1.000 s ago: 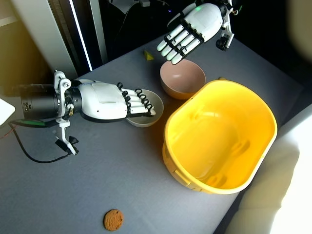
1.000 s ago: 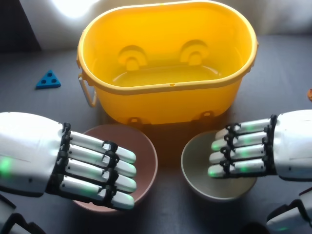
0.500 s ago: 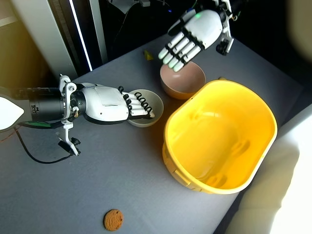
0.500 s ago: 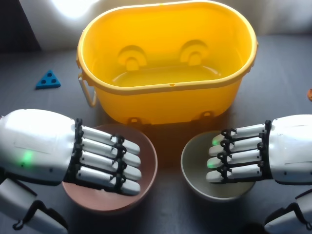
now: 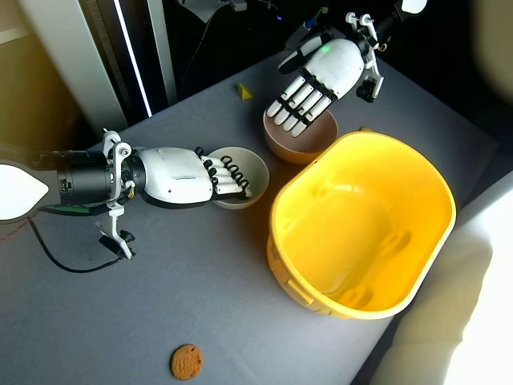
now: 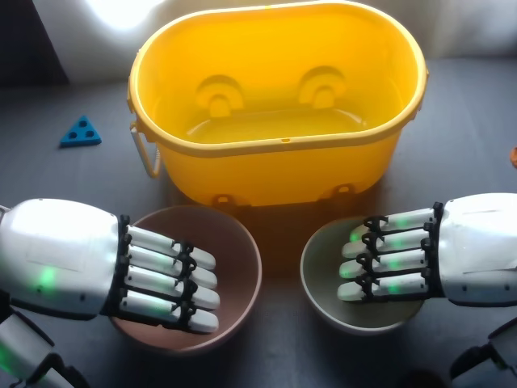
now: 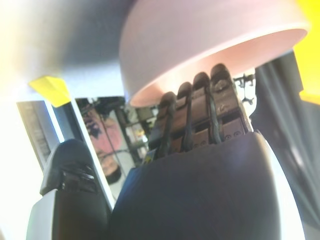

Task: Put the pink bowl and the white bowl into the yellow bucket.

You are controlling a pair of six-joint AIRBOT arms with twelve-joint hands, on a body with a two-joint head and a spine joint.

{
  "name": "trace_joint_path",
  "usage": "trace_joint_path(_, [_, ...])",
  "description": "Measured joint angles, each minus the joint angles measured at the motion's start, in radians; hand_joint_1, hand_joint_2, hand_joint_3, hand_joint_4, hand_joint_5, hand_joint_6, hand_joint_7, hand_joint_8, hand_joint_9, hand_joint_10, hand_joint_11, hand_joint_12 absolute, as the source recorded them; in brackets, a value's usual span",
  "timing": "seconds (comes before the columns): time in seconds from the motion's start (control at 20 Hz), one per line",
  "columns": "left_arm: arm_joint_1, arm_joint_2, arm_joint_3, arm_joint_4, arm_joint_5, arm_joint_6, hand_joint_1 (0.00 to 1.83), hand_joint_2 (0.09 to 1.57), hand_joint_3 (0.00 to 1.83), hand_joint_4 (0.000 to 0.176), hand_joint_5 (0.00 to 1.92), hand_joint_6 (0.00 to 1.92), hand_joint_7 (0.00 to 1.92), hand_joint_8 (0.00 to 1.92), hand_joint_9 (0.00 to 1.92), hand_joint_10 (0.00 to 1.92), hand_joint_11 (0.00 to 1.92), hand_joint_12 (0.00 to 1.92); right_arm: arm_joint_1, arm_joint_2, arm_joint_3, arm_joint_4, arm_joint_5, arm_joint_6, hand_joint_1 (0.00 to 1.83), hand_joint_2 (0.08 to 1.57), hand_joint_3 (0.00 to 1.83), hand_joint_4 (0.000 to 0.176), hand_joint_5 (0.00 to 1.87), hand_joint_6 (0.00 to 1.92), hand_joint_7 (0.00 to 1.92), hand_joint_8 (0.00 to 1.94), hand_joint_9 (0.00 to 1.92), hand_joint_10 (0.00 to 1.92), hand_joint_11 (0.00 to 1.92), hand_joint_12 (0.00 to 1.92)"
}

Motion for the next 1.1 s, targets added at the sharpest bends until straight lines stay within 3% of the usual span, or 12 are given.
trace_joint_path(0.3, [0.023, -0.032, 0.025, -0.015, 0.028, 0.021, 0.33, 1.15, 0.00, 0.000, 0.00, 0.00, 0.00, 0.00, 0.00, 0.00, 0.00, 0.00, 0.000, -0.006, 0.004, 0.000, 0.000, 0.000, 0.85, 0.90, 0.00, 0.000, 0.02, 0.00, 0.00, 0.00, 0.00, 0.00, 0.00, 0.06])
trace_joint_path(0.6, [0.024, -0.070, 0.055, -0.034, 0.068, 0.039, 0.44, 1.15, 0.00, 0.000, 0.00, 0.00, 0.00, 0.00, 0.00, 0.00, 0.00, 0.00, 0.003, -0.011, 0.008, 0.000, -0.001, 0.000, 1.08, 0.88, 0.00, 0.000, 0.00, 0.00, 0.00, 0.00, 0.00, 0.00, 0.00, 0.00])
trace_joint_path(0.7, [0.024, -0.081, 0.058, -0.039, 0.076, 0.045, 0.70, 1.15, 0.00, 0.000, 0.00, 0.00, 0.00, 0.00, 0.00, 0.00, 0.00, 0.00, 0.005, -0.013, 0.010, 0.000, 0.000, 0.001, 1.14, 0.87, 0.00, 0.000, 0.00, 0.00, 0.00, 0.00, 0.00, 0.00, 0.00, 0.00])
trace_joint_path(0.9, [0.024, -0.090, 0.058, -0.039, 0.082, 0.055, 0.60, 1.18, 0.01, 0.000, 0.00, 0.00, 0.00, 0.00, 0.00, 0.00, 0.01, 0.01, 0.011, -0.015, 0.010, 0.002, 0.000, 0.001, 1.13, 0.92, 0.01, 0.000, 0.00, 0.00, 0.00, 0.00, 0.00, 0.00, 0.03, 0.02])
trace_joint_path(1.1, [0.024, -0.090, 0.058, -0.040, 0.082, 0.055, 0.68, 1.12, 0.00, 0.000, 0.00, 0.00, 0.00, 0.00, 0.00, 0.00, 0.01, 0.01, 0.016, -0.015, 0.012, -0.002, -0.001, 0.000, 1.17, 0.93, 0.01, 0.000, 0.00, 0.00, 0.00, 0.00, 0.00, 0.00, 0.04, 0.03])
